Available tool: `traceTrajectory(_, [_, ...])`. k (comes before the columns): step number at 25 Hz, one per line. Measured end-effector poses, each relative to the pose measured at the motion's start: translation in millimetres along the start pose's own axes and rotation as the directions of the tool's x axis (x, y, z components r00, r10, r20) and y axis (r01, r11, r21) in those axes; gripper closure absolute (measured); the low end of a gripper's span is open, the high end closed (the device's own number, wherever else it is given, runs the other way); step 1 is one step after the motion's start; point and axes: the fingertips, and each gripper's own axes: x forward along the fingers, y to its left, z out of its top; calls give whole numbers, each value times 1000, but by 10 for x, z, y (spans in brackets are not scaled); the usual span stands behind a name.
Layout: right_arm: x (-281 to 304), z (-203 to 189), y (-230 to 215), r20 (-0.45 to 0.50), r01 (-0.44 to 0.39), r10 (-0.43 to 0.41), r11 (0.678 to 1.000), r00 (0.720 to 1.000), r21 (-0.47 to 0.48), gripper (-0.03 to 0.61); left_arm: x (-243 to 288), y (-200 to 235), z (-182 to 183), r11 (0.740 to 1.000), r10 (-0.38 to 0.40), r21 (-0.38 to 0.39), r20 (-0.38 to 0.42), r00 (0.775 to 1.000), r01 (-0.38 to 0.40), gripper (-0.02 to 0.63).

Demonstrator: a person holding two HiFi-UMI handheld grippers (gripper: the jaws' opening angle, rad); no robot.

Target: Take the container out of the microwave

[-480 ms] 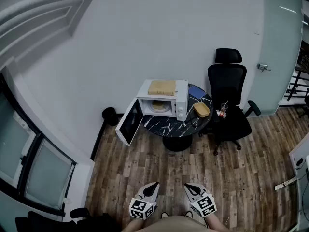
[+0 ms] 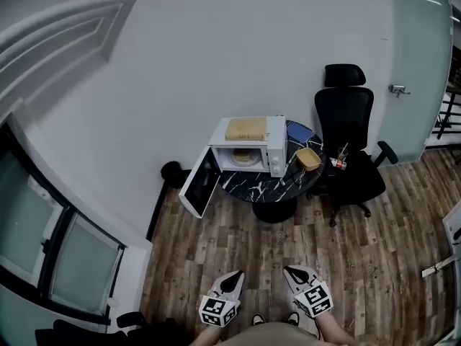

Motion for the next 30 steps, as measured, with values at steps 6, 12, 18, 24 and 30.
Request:
traceTrajectory(6, [53, -9, 42, -17, 0, 1, 1000, 1000, 3, 571, -30, 43, -57, 1000, 9, -27, -2, 1000, -9, 606])
traceTrajectory(12, [127, 45, 120, -12, 17, -17, 1000, 1000, 6, 569, -98, 299, -115, 998, 33, -58, -2, 999, -33, 606])
traceTrajectory(18, [152, 99, 50, -35, 111, -109, 993, 993, 49, 569, -27, 493, -34, 999, -10, -52, 17, 1000, 11, 606])
traceTrajectory(24, [240, 16, 122, -54, 182, -179, 981, 982, 65, 571, -54, 741, -179, 1000, -21, -11, 28, 999, 21, 606])
traceTrajectory(30, [316, -152, 152, -109, 174, -164, 981, 980, 87, 570, 46, 860, -352, 997, -30, -75, 3, 1000, 30, 606])
